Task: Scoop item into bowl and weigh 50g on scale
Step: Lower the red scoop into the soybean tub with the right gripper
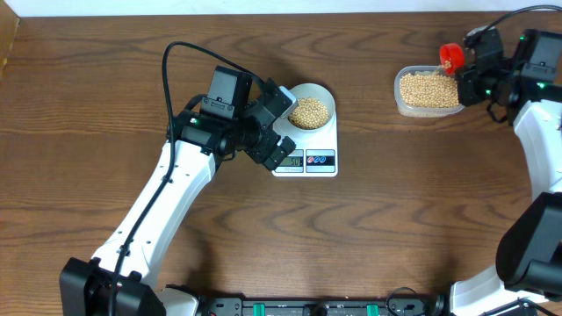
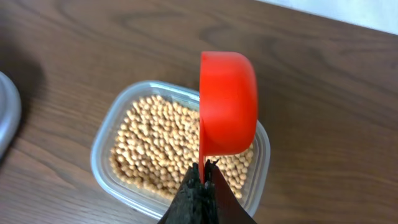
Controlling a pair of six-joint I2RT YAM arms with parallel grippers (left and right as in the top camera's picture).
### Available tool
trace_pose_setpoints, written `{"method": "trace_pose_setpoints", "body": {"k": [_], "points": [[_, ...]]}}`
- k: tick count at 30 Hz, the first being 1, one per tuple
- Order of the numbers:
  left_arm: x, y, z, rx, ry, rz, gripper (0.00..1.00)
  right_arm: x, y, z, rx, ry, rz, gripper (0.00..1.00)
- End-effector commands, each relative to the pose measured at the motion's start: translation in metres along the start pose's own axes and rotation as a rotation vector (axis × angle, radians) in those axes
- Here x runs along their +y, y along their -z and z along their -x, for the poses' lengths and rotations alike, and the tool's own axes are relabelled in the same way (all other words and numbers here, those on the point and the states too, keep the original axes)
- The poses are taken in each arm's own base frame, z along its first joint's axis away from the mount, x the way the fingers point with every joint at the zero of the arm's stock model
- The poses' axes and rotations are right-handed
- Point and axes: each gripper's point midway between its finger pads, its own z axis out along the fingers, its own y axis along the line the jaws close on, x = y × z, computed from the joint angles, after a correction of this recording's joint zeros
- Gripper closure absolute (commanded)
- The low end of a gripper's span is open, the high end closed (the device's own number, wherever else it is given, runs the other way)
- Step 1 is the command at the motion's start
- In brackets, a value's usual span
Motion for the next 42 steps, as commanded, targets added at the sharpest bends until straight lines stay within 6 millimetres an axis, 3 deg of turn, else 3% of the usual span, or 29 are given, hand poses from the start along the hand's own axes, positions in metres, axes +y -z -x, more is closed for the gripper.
{"method": "trace_pose_setpoints", "body": {"k": [1,12,17,19,29,36,42], "points": [[-0.002,-0.001,0.0,-0.002,0.015,-0.016,0.02,-0.004,0.001,-0.004,0.061,0.095,-0.096,0.99],[-0.002,-0.001,0.0,-0.002,0.015,-0.016,0.02,0.009,-0.004,-0.01,0.147,0.126,-0.167,0.99],[-0.002,-0.001,0.0,-0.002,0.015,-0.016,0.02,0.008,-0.003,-0.011,0.126,-0.111,-0.179,0.99],[-0.002,-0.001,0.0,-0.002,0.015,-0.016,0.02,0.009,-0.003,-0.011,0.111,-0.293,-0.189,0.99],[-0.002,-0.001,0.001,-0.002,0.015,-0.016,0.02,0.036,-0.007,-0.003,0.075,-0.868,-0.052,0.99],[-0.002,-0.001,0.0,-0.002,0.015,-0.016,0.02,0.042,-0.007,-0.007,0.098,-1.099,-0.04,0.98],[-0.002,-0.001,0.0,-0.002,0.015,-0.016,0.02,0.044,-0.009,-0.019,0.127,-1.161,-0.093,0.98]]}}
